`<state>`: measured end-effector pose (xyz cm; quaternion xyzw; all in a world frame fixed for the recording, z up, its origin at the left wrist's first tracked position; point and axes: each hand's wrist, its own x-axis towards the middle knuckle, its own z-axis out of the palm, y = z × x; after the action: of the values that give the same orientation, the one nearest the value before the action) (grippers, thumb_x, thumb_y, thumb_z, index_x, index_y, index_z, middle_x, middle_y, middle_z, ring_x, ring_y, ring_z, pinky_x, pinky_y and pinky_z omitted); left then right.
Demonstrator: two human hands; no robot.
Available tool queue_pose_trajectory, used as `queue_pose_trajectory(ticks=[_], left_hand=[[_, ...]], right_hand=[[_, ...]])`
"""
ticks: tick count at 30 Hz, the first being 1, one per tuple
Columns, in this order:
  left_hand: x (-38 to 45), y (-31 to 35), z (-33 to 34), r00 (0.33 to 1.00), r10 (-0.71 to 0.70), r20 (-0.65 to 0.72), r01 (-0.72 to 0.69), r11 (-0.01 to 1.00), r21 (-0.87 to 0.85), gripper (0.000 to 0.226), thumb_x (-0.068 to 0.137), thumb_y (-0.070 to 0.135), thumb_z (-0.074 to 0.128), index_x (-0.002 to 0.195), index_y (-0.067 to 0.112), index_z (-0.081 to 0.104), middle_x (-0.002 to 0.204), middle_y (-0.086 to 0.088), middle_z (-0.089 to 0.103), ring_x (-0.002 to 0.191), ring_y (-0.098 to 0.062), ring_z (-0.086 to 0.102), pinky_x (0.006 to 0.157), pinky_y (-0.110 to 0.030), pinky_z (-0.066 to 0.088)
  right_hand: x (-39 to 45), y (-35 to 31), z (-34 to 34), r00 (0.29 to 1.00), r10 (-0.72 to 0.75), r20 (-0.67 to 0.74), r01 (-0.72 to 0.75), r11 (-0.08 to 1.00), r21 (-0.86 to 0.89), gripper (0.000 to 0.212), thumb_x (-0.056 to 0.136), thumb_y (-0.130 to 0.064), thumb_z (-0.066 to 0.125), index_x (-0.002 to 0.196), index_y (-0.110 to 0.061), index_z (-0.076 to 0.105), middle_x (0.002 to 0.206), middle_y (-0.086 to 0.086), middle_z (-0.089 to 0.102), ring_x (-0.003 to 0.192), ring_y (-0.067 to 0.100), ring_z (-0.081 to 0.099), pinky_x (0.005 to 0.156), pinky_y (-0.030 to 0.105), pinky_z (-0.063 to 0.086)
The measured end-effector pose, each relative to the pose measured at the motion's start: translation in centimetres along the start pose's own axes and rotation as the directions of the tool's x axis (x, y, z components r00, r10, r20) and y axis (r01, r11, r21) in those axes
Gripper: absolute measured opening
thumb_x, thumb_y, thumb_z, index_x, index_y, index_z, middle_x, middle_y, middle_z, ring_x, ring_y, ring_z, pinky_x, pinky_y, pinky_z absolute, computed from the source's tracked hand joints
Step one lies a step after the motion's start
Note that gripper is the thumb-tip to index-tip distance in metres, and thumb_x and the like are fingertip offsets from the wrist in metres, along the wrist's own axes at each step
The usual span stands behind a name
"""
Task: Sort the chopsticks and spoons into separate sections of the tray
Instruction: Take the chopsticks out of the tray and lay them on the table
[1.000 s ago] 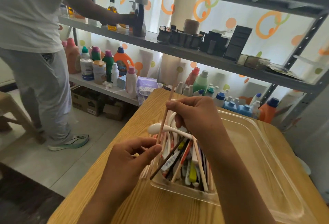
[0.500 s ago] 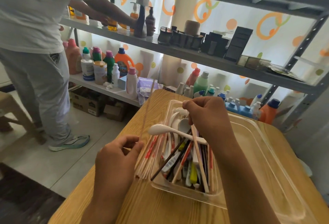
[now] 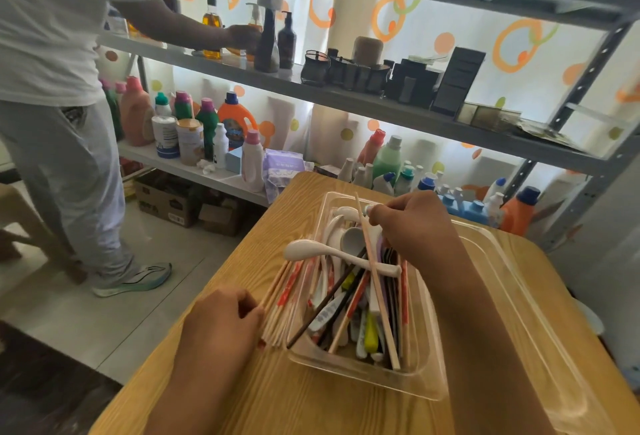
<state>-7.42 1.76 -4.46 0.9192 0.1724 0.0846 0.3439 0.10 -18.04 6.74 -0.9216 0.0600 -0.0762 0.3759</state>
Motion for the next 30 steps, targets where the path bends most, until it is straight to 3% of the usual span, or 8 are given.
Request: queue_pose_trajectory(ticks=[5, 10, 15, 19, 26, 30], left_hand=[[0.0, 0.3, 0.1, 0.995, 0.046, 0.091, -0.042, 0.998, -0.042, 0.011, 0.085, 0.03, 0.071, 0.074, 0.028, 0.069, 0.081, 0.013, 0.059, 0.072, 0.001, 0.053, 0.056, -0.015, 0.036], [-0.2, 0.6, 0.1, 0.987, 0.084, 0.14, -0.08, 0.996, -0.034, 0.008, 0.084, 0.034, 0.072, 0.079, 0.031, 0.067, 0.084, 0.015, 0.057, 0.076, 0.002, 0.052, 0.062, -0.018, 0.039], [-0.2, 0.7, 0.1, 0.988, 0.101, 0.119, -0.097, 0.994, -0.041, 0.005, 0.087, 0.031, 0.068, 0.087, 0.028, 0.065, 0.087, 0.014, 0.055, 0.076, 0.001, 0.05, 0.057, -0.012, 0.032], [0.0, 0.5, 0.2, 0.989, 0.105, 0.108, -0.101, 0.994, -0.037, 0.008, 0.086, 0.029, 0.069, 0.093, 0.029, 0.064, 0.087, 0.016, 0.053, 0.077, 0.001, 0.049, 0.057, -0.011, 0.031], [-0.1, 0.2, 0.3, 0.985, 0.125, 0.122, -0.118, 0.991, -0.065, 0.009, 0.087, 0.027, 0.068, 0.093, 0.034, 0.064, 0.088, 0.017, 0.056, 0.076, 0.005, 0.049, 0.058, -0.011, 0.032], [-0.1, 0.0, 0.3, 0.984, 0.131, 0.123, -0.123, 0.99, -0.071, 0.01, 0.088, 0.028, 0.067, 0.092, 0.036, 0.065, 0.09, 0.016, 0.058, 0.078, 0.004, 0.05, 0.061, -0.016, 0.036]], right_hand=[[0.5, 0.5, -0.1, 1.0, 0.028, 0.002, -0.028, 0.997, -0.069, 0.018, 0.091, -0.024, 0.068, 0.097, -0.009, 0.077, 0.079, 0.003, 0.067, 0.075, 0.018, 0.063, 0.068, 0.029, 0.056], [0.9, 1.1, 0.4, 0.997, 0.075, 0.033, -0.069, 0.985, -0.156, 0.016, 0.085, -0.024, 0.074, 0.091, -0.009, 0.077, 0.079, 0.005, 0.068, 0.075, 0.019, 0.066, 0.075, 0.036, 0.06], [1.3, 1.4, 0.7, 0.988, 0.136, 0.078, -0.117, 0.971, -0.21, 0.028, 0.077, -0.028, 0.081, 0.098, -0.011, 0.075, 0.089, 0.005, 0.068, 0.08, 0.019, 0.066, 0.075, 0.035, 0.06], [1.1, 1.5, 0.9, 0.978, 0.142, 0.155, -0.107, 0.971, -0.215, 0.029, 0.069, -0.028, 0.088, 0.088, -0.009, 0.076, 0.082, 0.005, 0.07, 0.075, 0.018, 0.068, 0.071, 0.034, 0.061], [1.0, 1.4, 1.3, 0.974, 0.169, 0.151, -0.128, 0.961, -0.244, 0.036, 0.066, -0.03, 0.089, 0.091, -0.012, 0.071, 0.084, 0.004, 0.068, 0.077, 0.019, 0.068, 0.074, 0.037, 0.061], [1.0, 1.2, 1.4, 0.974, 0.165, 0.153, -0.125, 0.962, -0.241, 0.029, 0.069, -0.028, 0.085, 0.087, -0.012, 0.068, 0.083, 0.004, 0.067, 0.075, 0.018, 0.068, 0.074, 0.036, 0.061]])
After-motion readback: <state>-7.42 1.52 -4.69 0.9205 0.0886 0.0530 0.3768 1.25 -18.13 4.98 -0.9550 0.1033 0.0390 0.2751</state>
